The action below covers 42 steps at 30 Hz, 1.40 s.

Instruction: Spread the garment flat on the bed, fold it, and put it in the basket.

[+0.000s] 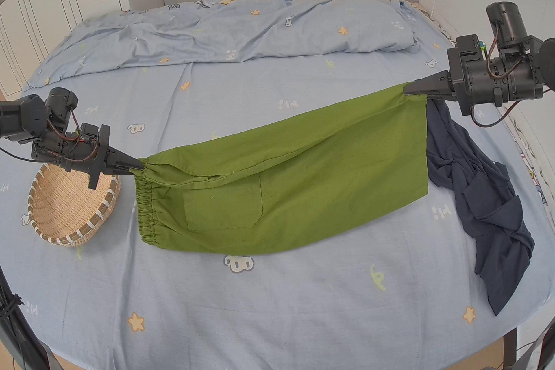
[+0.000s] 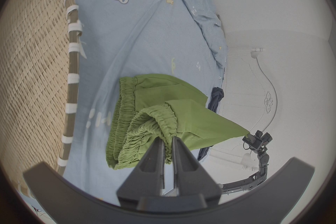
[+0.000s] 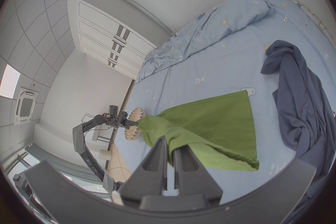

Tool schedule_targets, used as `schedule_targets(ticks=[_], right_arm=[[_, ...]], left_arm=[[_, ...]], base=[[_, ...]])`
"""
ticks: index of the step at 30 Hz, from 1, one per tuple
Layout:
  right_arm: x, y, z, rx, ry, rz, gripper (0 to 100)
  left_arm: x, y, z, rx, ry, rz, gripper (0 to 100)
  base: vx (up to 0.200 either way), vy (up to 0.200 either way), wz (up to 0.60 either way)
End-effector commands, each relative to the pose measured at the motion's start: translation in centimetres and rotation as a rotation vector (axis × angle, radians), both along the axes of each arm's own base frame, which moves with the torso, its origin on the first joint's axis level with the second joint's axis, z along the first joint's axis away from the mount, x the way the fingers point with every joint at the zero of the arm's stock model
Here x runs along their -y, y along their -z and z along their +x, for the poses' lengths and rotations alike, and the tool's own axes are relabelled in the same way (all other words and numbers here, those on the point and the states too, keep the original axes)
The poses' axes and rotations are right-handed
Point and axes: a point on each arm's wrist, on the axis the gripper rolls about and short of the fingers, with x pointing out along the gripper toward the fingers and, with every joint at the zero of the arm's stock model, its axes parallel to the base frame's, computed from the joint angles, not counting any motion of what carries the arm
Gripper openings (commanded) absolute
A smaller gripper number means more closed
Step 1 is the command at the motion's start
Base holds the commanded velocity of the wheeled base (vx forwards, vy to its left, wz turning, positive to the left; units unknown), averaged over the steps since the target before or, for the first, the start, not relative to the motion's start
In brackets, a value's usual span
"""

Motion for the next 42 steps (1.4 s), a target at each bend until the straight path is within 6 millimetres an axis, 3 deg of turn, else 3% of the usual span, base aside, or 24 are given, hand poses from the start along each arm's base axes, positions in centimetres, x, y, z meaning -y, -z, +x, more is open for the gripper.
schedule_targets(ticks=[1,15,18,23,34,42], right_arm=[[-0.3,-1.4,-2.0,0.03,-0.014,0.003,0],[-0.3,0.2,-2.9,-0.041,-0.018,-0.011,0],[-0.3,0.7,-5.0,-0.052,-0.035,-0.013,0],[-0.1,0.7,-5.8,-0.044,-0.033,-0.011,0],[-0.4,-0.3,-9.8,-0.021,-0.077,0.007,0],[-0.7,-0.7,-9.9,-0.002,-0.08,0.018,0]], left_arm=[[0.1,-0.6,-1.0,0.01,0.005,-0.003,0],[0.2,-1.0,-2.3,0.011,0.009,-0.01,0],[0.0,-1.2,-2.3,0.025,0.007,-0.014,0],[0.1,-1.2,-2.3,0.027,0.01,-0.014,0],[0.1,-1.3,-2.3,0.03,0.01,-0.013,0],[0.0,-1.3,-2.3,0.032,0.007,-0.013,0]], base=[[0.0,0.0,0.0],[0.0,0.0,0.0],[0.0,0.0,0.0],[0.0,0.0,0.0],[0.0,0.0,0.0],[0.0,0.0,0.0]])
